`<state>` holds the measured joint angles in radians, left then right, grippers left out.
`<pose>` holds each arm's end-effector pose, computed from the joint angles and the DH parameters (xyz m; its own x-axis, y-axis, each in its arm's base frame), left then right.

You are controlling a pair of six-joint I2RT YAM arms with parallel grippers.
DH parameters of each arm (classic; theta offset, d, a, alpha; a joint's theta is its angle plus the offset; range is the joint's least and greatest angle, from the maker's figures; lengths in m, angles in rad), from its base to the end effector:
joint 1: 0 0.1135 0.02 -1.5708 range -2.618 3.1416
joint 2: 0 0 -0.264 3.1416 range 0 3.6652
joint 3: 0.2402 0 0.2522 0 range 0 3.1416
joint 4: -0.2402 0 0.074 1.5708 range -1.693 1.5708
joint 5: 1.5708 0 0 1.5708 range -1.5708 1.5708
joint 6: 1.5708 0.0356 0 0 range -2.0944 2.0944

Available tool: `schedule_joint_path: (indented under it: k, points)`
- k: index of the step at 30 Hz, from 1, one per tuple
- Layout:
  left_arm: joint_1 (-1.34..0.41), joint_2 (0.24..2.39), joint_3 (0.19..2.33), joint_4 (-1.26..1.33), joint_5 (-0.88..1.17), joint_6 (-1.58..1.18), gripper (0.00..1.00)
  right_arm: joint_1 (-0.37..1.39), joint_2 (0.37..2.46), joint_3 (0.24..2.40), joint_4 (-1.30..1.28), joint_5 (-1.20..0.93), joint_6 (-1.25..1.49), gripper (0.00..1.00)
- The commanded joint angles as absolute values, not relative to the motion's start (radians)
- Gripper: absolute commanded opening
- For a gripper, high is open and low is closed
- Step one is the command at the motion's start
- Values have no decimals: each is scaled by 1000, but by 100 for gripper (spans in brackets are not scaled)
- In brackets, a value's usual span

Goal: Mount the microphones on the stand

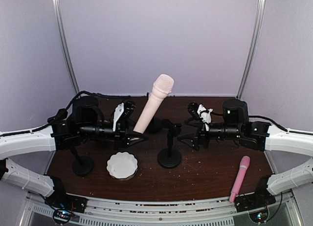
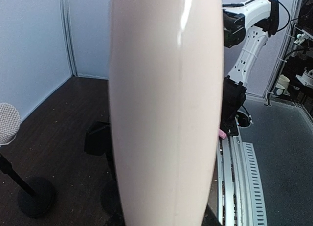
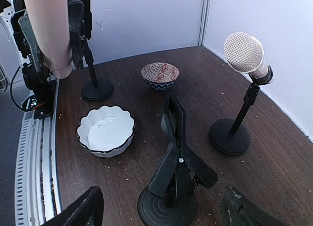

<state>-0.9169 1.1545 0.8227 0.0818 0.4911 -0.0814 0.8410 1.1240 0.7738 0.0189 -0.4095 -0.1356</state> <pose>0.1488 -0.2217 0.3058 -0.2295 0.1816 -0.9562 0.9624 0.1891 -0.1951 0.1611 0.2013 0.2892 -0.0885 -0.2849 -0.9544 -0.9554 0.2952 0.0005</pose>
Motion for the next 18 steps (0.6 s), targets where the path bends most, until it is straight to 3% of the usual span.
schedule_joint_path:
  k: [1, 12, 18]
  points:
    - [-911, 1164, 836, 125, 521, -84, 0, 842, 1172, 807, 105, -390, -160, 83]
    - [-901, 1144, 831, 100, 525, -73, 0, 843, 1281, 885, 103, -428, -213, 80]
    - [-898, 1136, 822, 98, 522, -70, 0, 843, 1305, 896, 62, -469, -219, 72]
